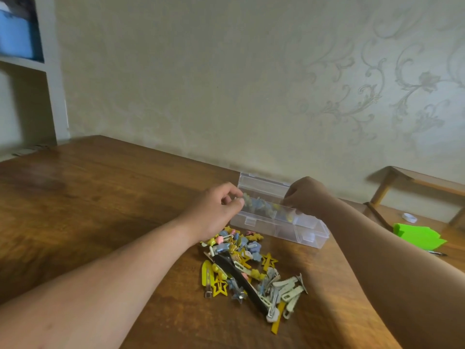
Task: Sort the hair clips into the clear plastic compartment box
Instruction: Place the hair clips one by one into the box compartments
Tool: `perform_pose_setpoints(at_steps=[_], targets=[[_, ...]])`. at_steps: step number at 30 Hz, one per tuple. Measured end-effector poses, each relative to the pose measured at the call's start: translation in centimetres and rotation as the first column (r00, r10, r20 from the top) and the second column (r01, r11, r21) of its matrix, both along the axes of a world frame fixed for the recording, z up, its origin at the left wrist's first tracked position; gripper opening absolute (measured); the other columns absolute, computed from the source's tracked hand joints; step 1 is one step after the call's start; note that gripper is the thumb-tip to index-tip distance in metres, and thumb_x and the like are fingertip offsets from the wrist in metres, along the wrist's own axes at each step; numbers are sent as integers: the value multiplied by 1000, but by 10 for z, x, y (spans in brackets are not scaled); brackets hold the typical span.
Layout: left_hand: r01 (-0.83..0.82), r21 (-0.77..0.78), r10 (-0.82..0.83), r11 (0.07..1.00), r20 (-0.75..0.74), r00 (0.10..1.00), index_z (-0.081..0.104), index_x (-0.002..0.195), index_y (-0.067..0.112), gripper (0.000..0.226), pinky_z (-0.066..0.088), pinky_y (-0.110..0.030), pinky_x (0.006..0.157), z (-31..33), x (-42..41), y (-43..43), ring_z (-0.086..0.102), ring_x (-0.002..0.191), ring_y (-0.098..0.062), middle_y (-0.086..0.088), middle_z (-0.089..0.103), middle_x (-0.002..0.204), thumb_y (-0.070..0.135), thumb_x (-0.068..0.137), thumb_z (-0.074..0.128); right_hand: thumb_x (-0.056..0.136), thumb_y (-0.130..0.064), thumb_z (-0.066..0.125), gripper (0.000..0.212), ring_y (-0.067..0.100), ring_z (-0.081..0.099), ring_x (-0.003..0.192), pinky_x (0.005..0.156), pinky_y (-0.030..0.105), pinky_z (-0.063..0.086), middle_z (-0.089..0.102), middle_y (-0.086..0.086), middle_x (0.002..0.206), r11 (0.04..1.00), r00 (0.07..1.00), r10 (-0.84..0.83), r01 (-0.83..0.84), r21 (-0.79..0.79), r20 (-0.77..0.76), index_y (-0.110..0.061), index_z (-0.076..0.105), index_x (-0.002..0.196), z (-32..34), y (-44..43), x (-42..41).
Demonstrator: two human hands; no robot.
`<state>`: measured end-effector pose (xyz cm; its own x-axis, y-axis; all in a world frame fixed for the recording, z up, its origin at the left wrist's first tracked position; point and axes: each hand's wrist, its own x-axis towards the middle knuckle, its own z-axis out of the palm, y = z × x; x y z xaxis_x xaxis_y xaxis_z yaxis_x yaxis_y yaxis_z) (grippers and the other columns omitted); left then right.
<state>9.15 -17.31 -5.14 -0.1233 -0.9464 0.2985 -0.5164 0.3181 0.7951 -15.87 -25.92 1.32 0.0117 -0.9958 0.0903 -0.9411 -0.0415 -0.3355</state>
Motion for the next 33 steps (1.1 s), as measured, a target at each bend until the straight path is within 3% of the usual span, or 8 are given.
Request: perform_pose_setpoints(at_steps=[3, 8, 13, 16, 20, 24, 28, 33], targets=[[-2, 0, 2, 1000, 6, 1000, 65, 130, 34, 28, 55, -34, 88, 0, 0, 0, 63, 101, -9, 7, 64, 108, 46, 107, 54, 90, -25, 77, 12, 17, 69, 62, 62, 34, 59, 76, -1, 71, 999, 1000, 6, -5, -40, 22, -18, 78, 80, -1, 7, -3], [-3, -1, 3, 1000, 17, 1000, 66, 128, 34, 27, 54, -33, 86, 2, 0, 3, 63, 102, -8, 9, 65, 109, 46, 108, 53, 97, -26, 67, 12, 19, 66, 67, 59, 32, 53, 78, -2, 86, 976, 973, 49, 1, -216, 226, -23, 75, 89, -1, 35, -8], [-3, 16, 4, 1000, -17, 1000, 67, 129, 33, 26, 49, -29, 84, 2, -1, 3, 61, 108, -6, 12, 64, 115, 43, 108, 55, 97, -29, 68, 9, 7, 71, 78, 66, 26, 53, 78, -12, 84, 934, 931, 198, -84, -349, 307, -30, 75, 92, 4, 94, -4], [0, 20, 1, 1000, -41, 999, 68, 129, 33, 26, 49, -28, 90, 2, -1, 5, 60, 112, -2, 16, 65, 117, 42, 108, 57, 96, -28, 72, 9, 4, 70, 75, 67, 23, 56, 77, -15, 82, 933, 908, 293, -203, -296, 301, -32, 76, 89, 1, 122, -3], [-10, 23, 10, 1000, -15, 1000, 68, 126, 36, 24, 51, -33, 94, 2, -1, 5, 61, 113, -5, 13, 65, 119, 45, 107, 56, 96, -30, 73, 9, -9, 67, 83, 73, 12, 54, 75, -23, 89, 923, 923, 377, -366, -122, 80, -37, 79, 101, -6, 138, -4], [-11, 27, 11, 1000, -10, 1000, 67, 128, 38, 25, 50, -31, 93, 2, -1, 5, 60, 114, -4, 12, 65, 121, 46, 107, 56, 98, -44, 71, 21, -6, 68, 89, 78, 15, 56, 74, -23, 103, 885, 886, 462, -463, 58, 37, -40, 77, 117, -10, 144, -1], [-8, 25, 8, 1000, -10, 1000, 67, 128, 37, 24, 50, -30, 92, 1, -1, 5, 60, 113, -5, 10, 65, 120, 45, 107, 56, 98, -38, 72, 29, 0, 64, 94, 81, 21, 57, 66, -21, 108, 852, 854, 518, -510, 118, -44, -40, 73, 127, -11, 144, 2], [-16, 21, 16, 1000, -9, 1000, 67, 129, 36, 25, 50, -28, 92, 1, -2, 5, 61, 112, -5, 10, 65, 119, 44, 107, 56, 94, -39, 76, 17, 3, 62, 91, 81, 25, 56, 62, -18, 103, 853, 858, 510, -497, 158, -57, -42, 64, 105, -11, 141, -7]])
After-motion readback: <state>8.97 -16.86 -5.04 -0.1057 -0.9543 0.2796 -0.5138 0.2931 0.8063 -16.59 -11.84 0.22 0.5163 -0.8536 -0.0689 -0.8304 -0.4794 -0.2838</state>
